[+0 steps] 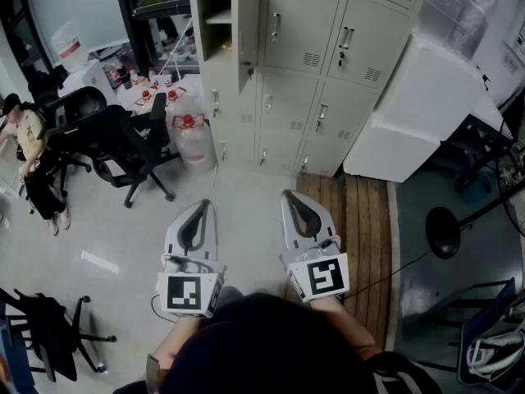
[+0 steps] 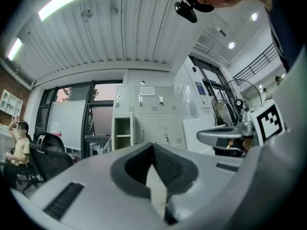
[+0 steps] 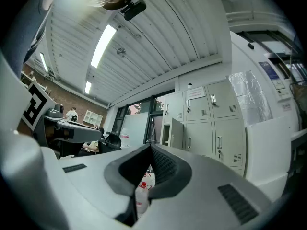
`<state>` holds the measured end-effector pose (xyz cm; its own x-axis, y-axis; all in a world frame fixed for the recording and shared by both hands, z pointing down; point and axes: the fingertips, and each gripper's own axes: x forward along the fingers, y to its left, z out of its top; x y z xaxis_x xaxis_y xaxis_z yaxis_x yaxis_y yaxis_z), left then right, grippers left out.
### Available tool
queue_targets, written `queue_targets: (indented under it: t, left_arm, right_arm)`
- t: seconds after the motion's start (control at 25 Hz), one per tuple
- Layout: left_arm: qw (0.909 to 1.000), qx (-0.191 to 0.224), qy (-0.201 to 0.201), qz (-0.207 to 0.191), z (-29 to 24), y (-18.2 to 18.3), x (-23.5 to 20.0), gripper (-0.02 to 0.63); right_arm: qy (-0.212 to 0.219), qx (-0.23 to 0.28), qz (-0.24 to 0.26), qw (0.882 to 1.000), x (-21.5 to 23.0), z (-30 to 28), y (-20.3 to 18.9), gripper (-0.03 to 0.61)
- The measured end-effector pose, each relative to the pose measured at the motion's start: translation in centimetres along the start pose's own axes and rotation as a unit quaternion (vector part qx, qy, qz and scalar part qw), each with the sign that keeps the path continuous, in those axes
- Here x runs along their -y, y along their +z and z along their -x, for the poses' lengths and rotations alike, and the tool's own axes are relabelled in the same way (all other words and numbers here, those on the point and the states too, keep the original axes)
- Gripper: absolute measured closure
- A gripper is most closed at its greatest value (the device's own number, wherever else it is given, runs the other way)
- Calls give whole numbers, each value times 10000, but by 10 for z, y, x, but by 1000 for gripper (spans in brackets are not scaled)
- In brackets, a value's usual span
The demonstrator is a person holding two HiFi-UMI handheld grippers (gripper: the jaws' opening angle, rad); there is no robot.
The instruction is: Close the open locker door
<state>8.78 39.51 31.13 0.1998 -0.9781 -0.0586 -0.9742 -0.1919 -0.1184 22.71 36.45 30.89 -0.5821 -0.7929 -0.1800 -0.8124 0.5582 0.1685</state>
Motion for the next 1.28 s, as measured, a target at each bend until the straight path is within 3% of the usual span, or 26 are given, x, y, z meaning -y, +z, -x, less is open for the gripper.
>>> queue_targets:
  t: [0.64, 0.92, 1.04, 1.28]
  left_arm:
    - [9998, 2, -140, 134, -30, -11, -14, 612]
    - [9996, -8, -197, 178, -89, -17, -46, 612]
    - [9995, -70, -228, 213, -118, -17, -63, 612]
    - [9990, -17, -381, 245, -178, -18, -96, 612]
  right_arm:
    - [369, -25, -336, 9988, -2, -38, -11, 560]
    - [546, -38, -313, 9980, 10, -96, -19, 555]
    - [598, -9, -314, 9977, 17, -130, -21, 505]
    - [567, 33, -312, 9979, 34, -201, -28, 494]
